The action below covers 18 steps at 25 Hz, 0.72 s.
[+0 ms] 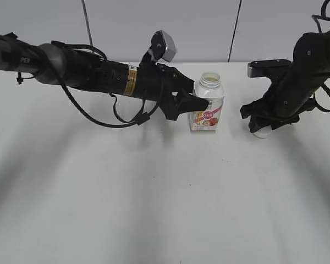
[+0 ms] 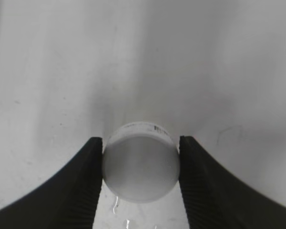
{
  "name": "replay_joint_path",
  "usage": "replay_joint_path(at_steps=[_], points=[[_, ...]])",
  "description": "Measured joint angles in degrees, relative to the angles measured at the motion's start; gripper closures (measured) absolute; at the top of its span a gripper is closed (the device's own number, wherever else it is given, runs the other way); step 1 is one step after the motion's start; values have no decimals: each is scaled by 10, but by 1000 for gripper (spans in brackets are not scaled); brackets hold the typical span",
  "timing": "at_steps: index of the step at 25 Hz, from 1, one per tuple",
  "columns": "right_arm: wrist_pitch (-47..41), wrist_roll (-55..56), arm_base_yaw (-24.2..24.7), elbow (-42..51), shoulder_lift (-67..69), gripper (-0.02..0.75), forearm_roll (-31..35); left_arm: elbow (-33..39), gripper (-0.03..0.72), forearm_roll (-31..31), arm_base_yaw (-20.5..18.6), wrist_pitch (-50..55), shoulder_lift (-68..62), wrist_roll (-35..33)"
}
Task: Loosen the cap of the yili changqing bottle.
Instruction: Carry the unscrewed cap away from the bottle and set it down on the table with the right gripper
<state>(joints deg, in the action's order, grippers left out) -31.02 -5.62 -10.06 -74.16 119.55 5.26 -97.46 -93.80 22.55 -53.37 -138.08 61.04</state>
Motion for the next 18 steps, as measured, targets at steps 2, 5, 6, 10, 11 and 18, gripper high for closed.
replay_joint_path(at_steps=[2,5,6,10,11,18], points=[[0,2,0,0,0,350,0,0,281,0,0,0,0,0],[1,2,0,0,0,350,1,0,281,0,0,0,0,0],[2,2,0,0,0,350,1,0,281,0,1,0,0,0],[2,3,0,0,0,335,1,0,281,1,1,-1,-2,0],[2,3,0,0,0,313,1,0,281,1,2,-1,-5,0],[1,3,0,-12,0,164,1,1,281,3,3,0,-13,0]])
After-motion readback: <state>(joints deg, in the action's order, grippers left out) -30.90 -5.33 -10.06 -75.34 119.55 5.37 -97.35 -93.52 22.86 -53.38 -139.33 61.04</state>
